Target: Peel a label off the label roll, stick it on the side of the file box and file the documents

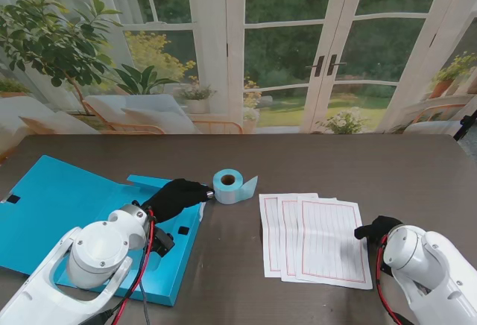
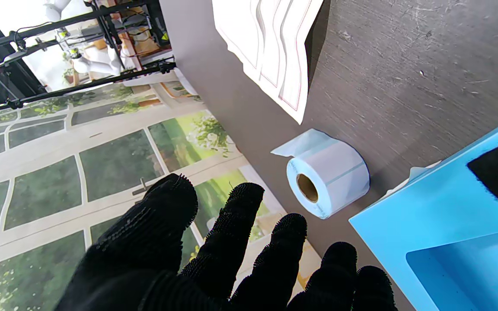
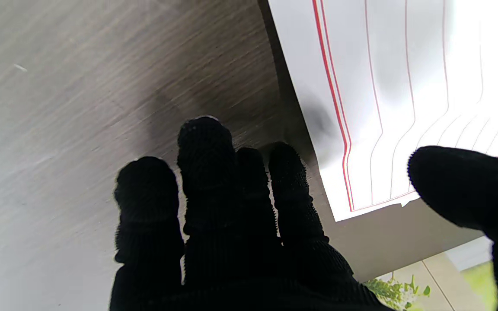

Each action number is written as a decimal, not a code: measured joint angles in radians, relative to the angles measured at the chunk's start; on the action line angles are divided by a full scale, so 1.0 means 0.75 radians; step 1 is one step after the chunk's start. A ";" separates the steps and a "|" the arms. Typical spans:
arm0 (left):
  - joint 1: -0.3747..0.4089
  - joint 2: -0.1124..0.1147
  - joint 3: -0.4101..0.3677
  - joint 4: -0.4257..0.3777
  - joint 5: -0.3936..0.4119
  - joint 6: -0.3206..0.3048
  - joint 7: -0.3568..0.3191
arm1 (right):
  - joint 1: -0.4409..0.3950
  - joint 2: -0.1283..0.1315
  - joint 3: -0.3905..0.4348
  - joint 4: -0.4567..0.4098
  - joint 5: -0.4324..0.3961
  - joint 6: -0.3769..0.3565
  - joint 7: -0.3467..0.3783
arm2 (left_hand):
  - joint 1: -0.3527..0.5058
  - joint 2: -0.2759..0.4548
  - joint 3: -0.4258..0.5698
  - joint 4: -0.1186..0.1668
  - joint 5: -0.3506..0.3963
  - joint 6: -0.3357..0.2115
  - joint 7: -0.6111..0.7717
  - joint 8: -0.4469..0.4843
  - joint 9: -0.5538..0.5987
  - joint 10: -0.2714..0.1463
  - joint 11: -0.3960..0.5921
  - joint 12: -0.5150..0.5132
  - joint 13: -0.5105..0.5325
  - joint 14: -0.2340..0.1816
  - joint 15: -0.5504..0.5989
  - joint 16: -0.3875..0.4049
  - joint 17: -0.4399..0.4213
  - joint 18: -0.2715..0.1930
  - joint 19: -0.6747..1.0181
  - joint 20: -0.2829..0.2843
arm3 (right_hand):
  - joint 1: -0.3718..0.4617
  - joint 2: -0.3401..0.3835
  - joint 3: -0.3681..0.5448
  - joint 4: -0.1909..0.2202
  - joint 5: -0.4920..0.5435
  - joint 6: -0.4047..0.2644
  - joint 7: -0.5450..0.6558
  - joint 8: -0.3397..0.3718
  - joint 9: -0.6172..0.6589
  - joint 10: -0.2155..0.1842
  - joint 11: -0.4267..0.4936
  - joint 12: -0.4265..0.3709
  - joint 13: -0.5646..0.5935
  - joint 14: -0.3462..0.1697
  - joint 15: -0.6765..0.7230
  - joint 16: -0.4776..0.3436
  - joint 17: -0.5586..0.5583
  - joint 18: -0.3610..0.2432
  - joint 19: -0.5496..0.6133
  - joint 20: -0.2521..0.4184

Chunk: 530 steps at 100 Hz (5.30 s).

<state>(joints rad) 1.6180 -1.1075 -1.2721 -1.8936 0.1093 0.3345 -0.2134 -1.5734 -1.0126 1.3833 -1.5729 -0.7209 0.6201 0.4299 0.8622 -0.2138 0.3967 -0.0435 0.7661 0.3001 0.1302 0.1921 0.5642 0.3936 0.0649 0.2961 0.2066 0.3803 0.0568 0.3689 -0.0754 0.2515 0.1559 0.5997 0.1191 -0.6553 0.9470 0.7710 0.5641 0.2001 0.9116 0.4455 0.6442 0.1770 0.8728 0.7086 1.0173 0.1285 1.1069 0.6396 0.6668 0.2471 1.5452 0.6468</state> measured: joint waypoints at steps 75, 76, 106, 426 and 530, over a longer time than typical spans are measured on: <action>0.007 0.006 -0.001 -0.011 0.001 0.025 -0.020 | 0.027 -0.003 0.001 0.011 0.231 0.095 -0.044 | 0.000 0.000 -0.044 0.000 0.001 0.011 0.000 0.007 0.000 0.003 0.000 0.000 0.000 0.000 0.000 0.000 0.000 0.000 0.000 0.000 | 0.138 0.003 0.001 0.115 0.071 -0.017 -0.019 -0.054 -0.027 0.046 0.046 -0.012 -0.029 0.000 0.024 0.000 0.000 0.000 -0.012 0.030; 0.008 0.006 -0.001 -0.011 0.001 0.025 -0.020 | 0.026 -0.005 0.002 0.012 0.233 0.095 -0.049 | 0.000 0.000 -0.044 0.000 0.001 0.011 0.000 0.007 0.000 0.003 0.000 0.000 0.000 0.000 0.000 0.000 0.000 0.000 0.000 0.000 | 0.142 0.003 0.008 0.115 0.071 -0.018 -0.018 -0.053 -0.027 0.046 0.049 -0.012 -0.028 0.000 0.027 0.000 0.000 0.000 -0.012 0.030; 0.011 0.007 0.002 -0.015 0.003 0.036 -0.020 | -0.001 -0.041 0.044 0.001 0.376 0.123 -0.135 | 0.016 0.013 -0.058 0.000 0.001 0.011 0.000 0.007 0.000 0.003 0.000 0.000 0.000 0.000 0.000 0.000 0.000 0.000 0.000 0.000 | 0.301 -0.023 0.000 0.130 0.102 -0.051 0.062 -0.009 -0.027 0.046 0.057 -0.008 -0.060 0.009 0.030 0.000 0.000 0.000 -0.025 0.030; 0.013 0.033 0.017 -0.054 0.029 0.145 -0.103 | 0.001 -0.032 0.099 -0.024 0.630 0.025 -0.022 | 0.061 0.067 -0.154 0.000 0.001 0.013 -0.001 0.008 -0.001 0.003 0.000 0.000 -0.001 0.000 0.000 0.000 0.000 -0.002 0.000 -0.032 | 0.571 -0.136 0.081 0.603 0.475 -0.418 0.428 -0.064 0.480 -0.086 -0.106 -0.043 0.116 -0.001 -0.043 -0.073 -0.001 -0.010 -0.074 -0.018; 0.061 0.031 -0.024 -0.070 0.019 0.120 -0.086 | -0.061 -0.171 0.221 -0.081 1.106 -0.064 -0.319 | 0.066 0.067 -0.170 0.000 0.001 0.031 -0.004 0.008 -0.002 0.003 0.000 0.000 -0.002 0.000 0.000 0.000 0.000 -0.003 0.000 -0.033 | 0.649 -0.021 0.391 0.764 0.722 -0.087 0.286 0.061 0.717 0.004 -0.212 -0.069 0.299 0.100 -0.076 -0.086 0.021 0.107 -0.074 -0.019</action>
<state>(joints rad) 1.6639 -1.0845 -1.2901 -1.9458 0.1238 0.4243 -0.2782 -1.6194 -1.1405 1.5492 -1.6337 0.1090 0.5718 0.1910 0.9118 -0.1639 0.2690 -0.0435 0.7666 0.3236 0.1273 0.1978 0.5630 0.3958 0.0647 0.2960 0.2054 0.3803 0.0568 0.3688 -0.0754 0.2491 0.1557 0.5753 0.6057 -0.6711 1.2406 1.3441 1.1059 0.1350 1.1257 0.4916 1.1821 0.1801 0.7140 0.6565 1.2412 0.2034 1.0502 0.5751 0.6825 0.3272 1.4896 0.6327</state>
